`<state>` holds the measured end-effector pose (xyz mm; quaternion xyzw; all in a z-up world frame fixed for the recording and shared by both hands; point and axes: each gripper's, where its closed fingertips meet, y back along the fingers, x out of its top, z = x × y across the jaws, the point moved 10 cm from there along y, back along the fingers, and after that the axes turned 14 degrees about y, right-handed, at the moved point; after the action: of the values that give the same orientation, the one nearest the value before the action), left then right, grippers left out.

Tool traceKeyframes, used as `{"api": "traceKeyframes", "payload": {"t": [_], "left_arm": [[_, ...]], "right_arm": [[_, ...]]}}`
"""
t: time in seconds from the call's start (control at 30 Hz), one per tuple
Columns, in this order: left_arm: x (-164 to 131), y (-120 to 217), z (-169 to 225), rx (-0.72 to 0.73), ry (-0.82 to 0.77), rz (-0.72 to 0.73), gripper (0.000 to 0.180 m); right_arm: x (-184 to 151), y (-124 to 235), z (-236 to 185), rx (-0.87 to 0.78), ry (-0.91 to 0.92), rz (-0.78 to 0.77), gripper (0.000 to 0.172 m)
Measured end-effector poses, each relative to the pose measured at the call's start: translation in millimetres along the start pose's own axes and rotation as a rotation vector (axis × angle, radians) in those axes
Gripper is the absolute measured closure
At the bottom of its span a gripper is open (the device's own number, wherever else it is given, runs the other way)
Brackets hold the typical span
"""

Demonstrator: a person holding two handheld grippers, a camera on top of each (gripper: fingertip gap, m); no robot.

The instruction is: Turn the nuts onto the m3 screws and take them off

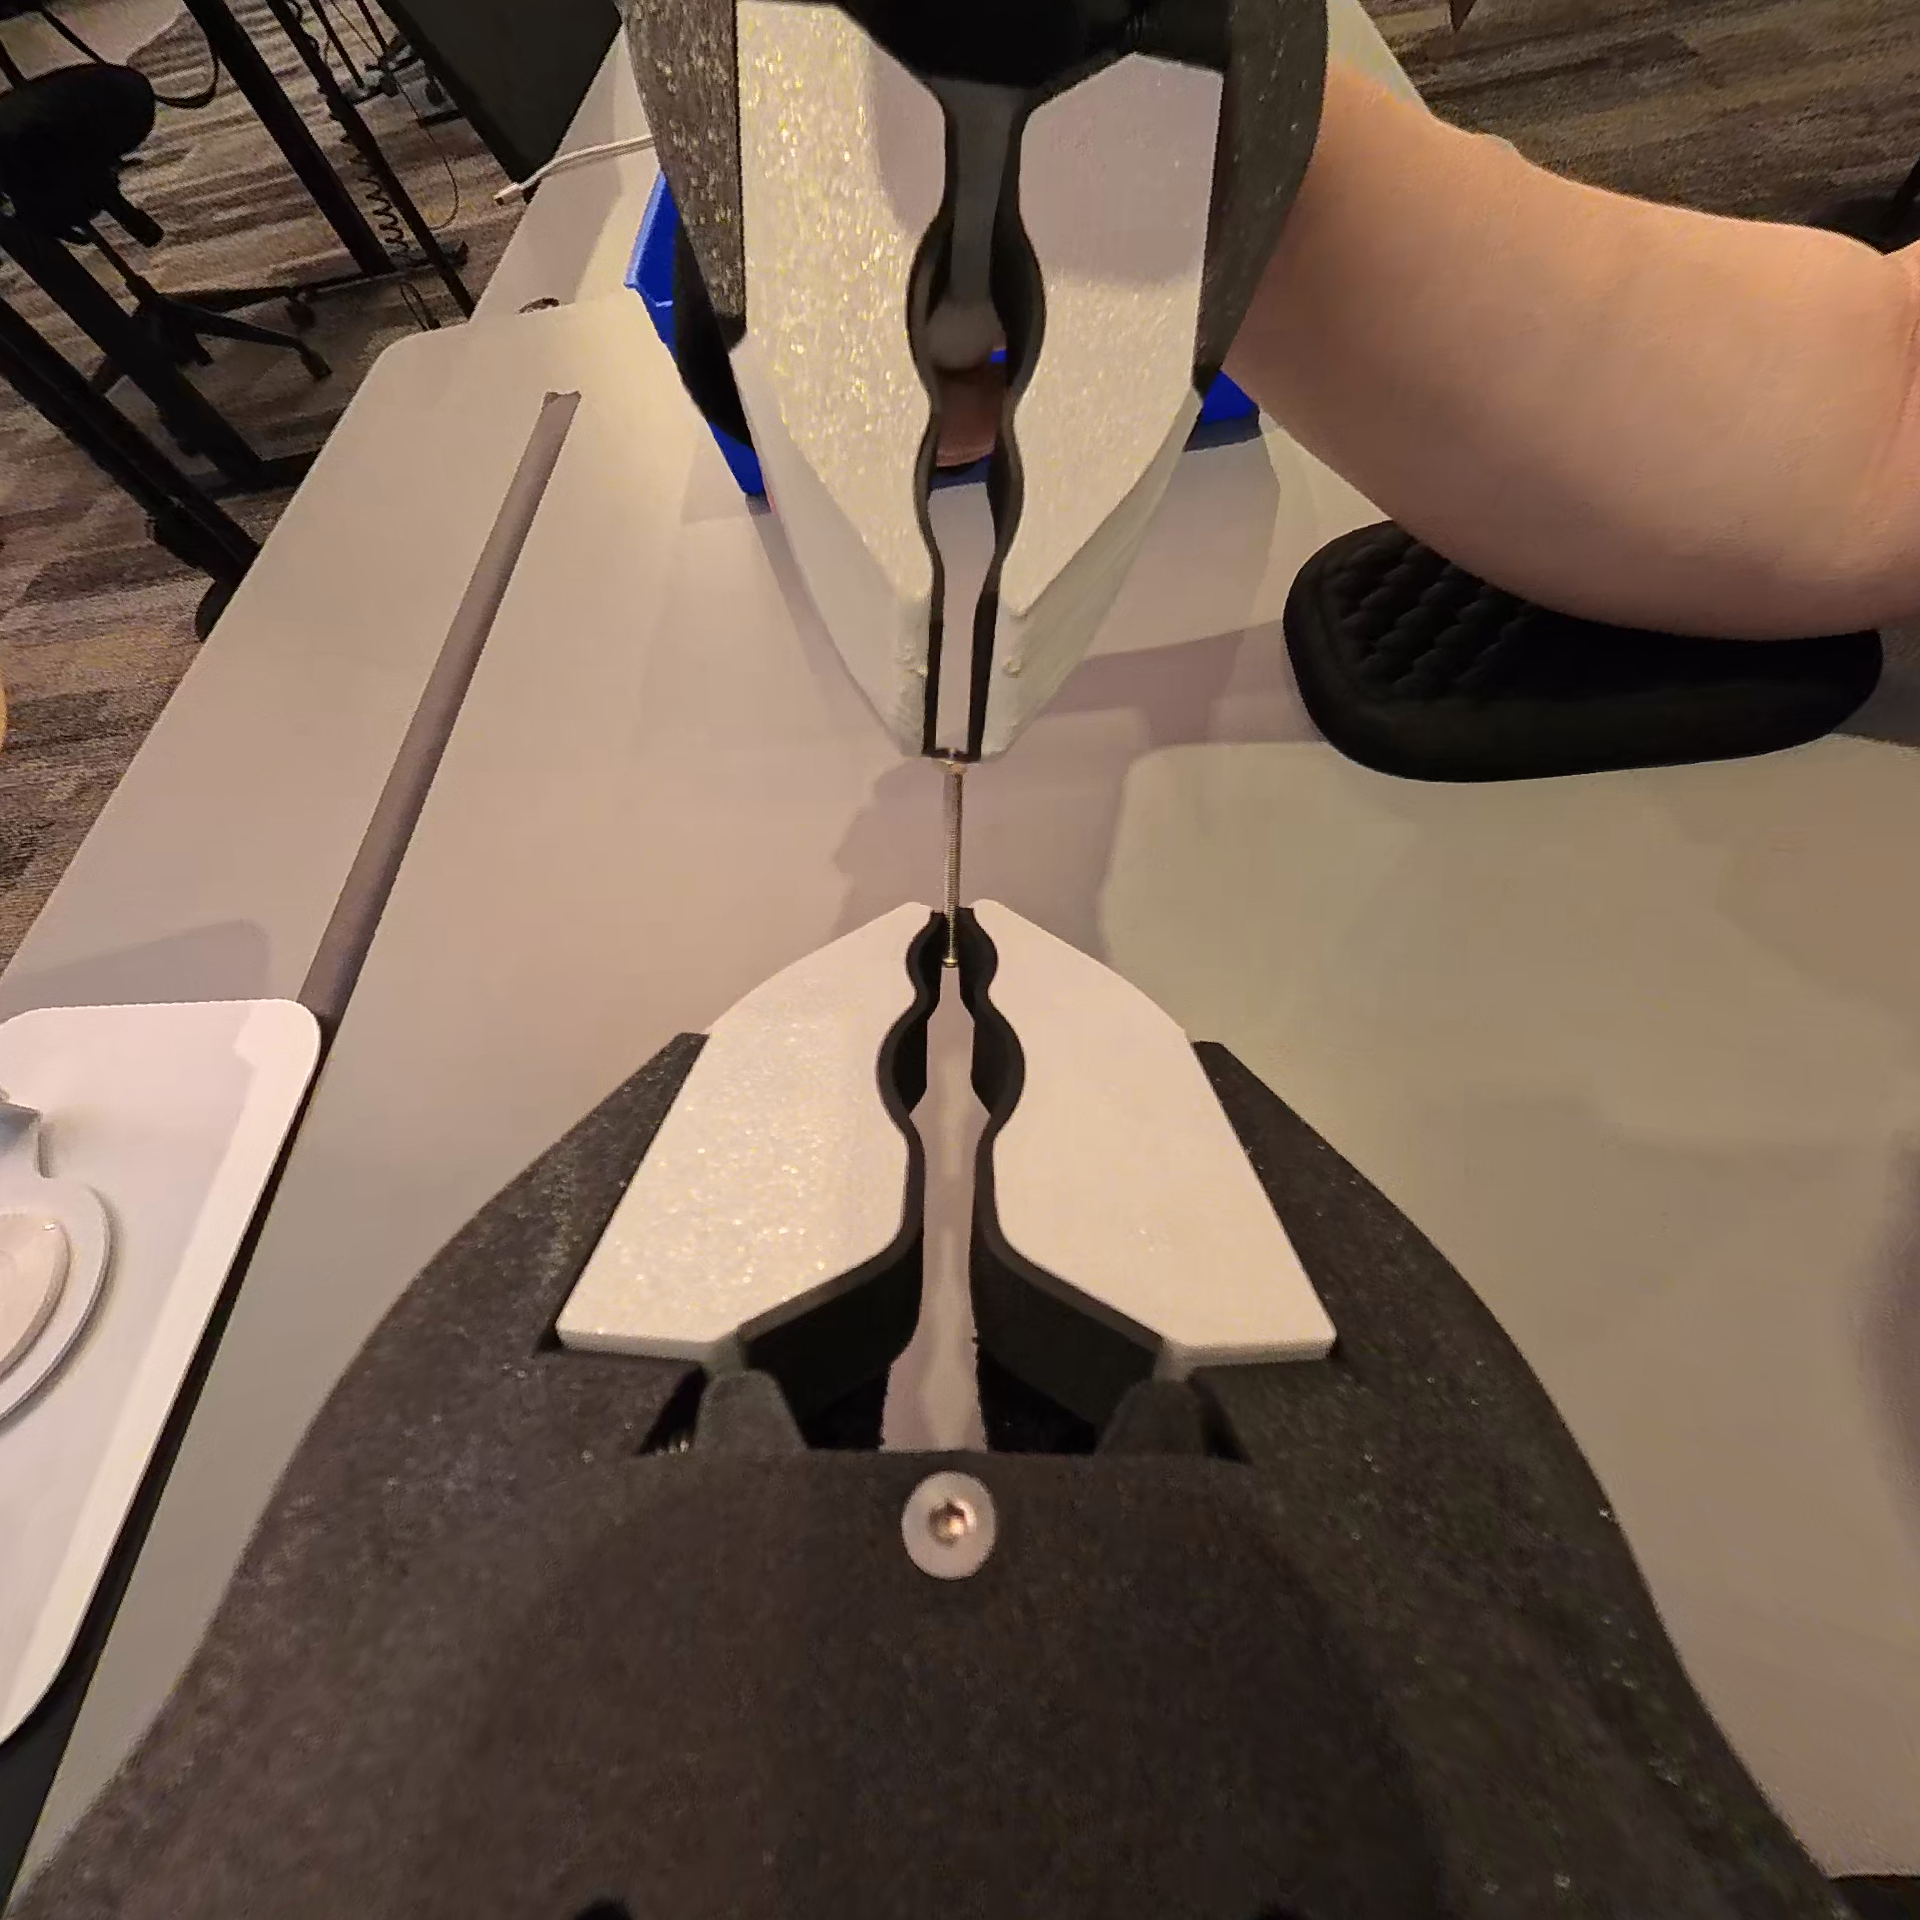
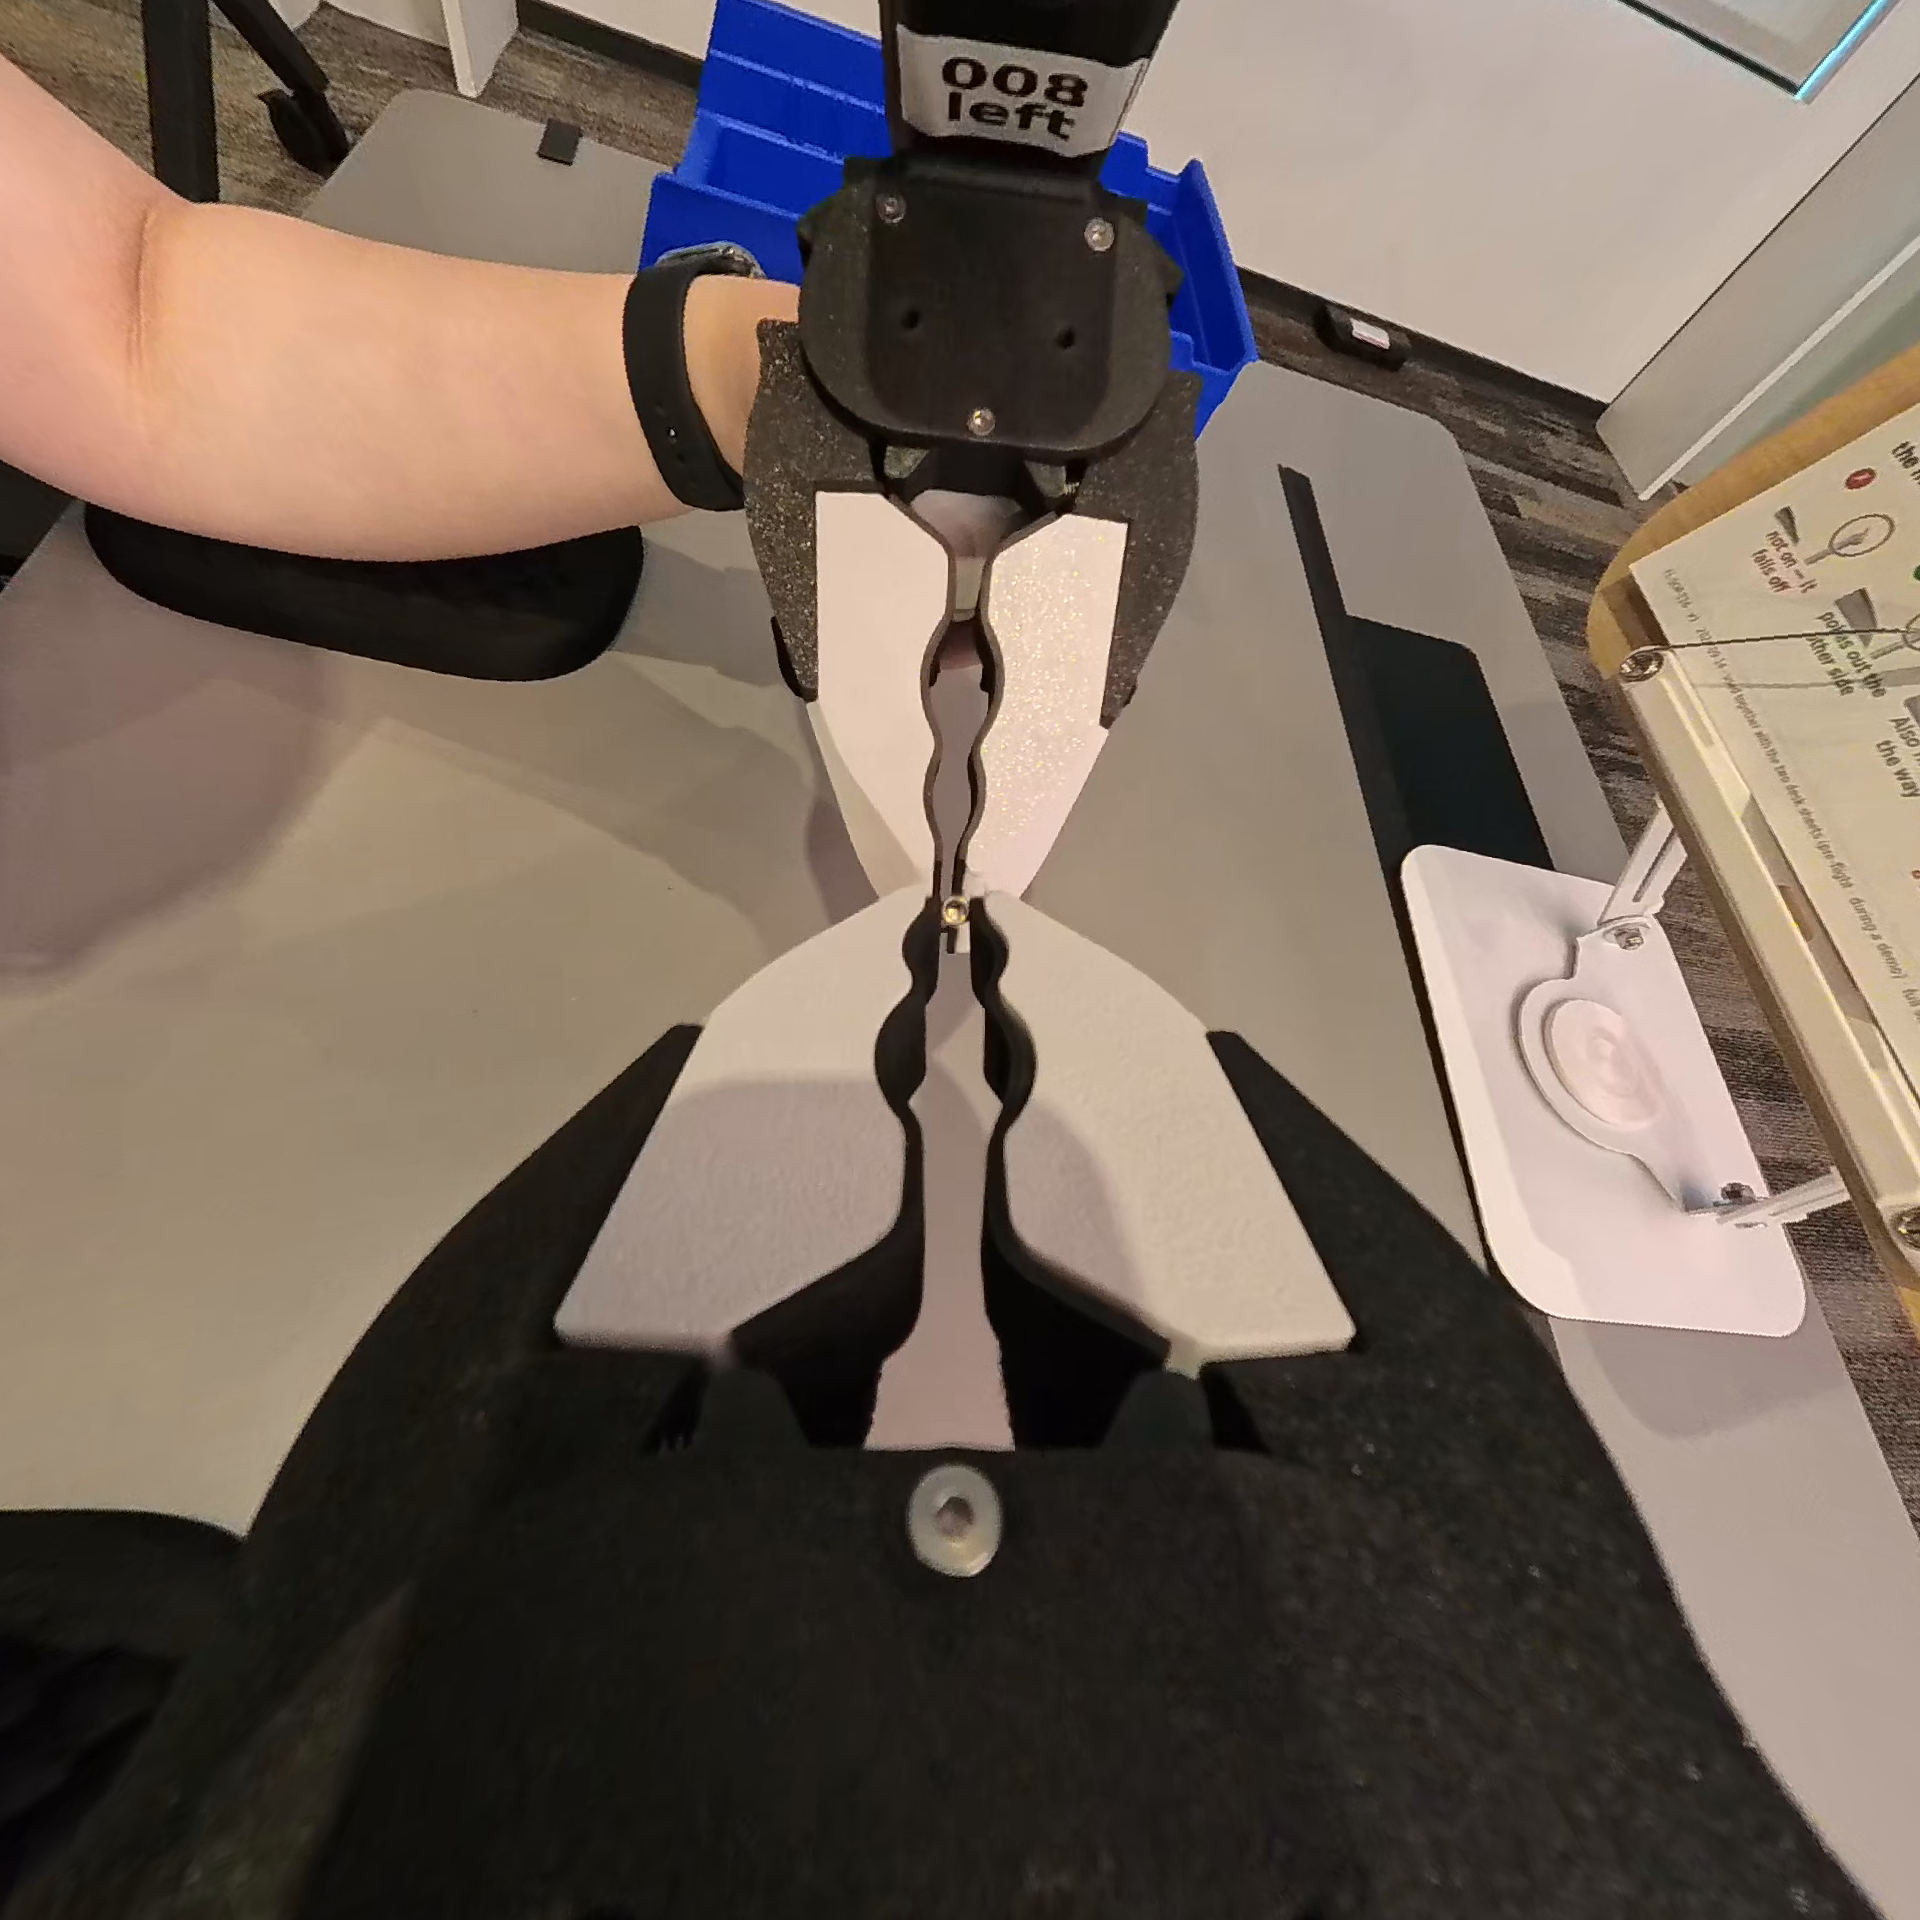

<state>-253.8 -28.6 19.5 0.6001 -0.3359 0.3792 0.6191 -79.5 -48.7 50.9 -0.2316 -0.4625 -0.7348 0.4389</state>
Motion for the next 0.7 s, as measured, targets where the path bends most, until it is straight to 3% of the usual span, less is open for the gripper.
{"api": "traceKeyframes", "payload": {"t": [0.7], "left_arm": [[6.2,6.6,6.5,-0.03,-0.018,0.043,0.178]], "right_arm": [[5.2,3.8,-1.3,0.024,-0.025,0.091,0.166]]}}
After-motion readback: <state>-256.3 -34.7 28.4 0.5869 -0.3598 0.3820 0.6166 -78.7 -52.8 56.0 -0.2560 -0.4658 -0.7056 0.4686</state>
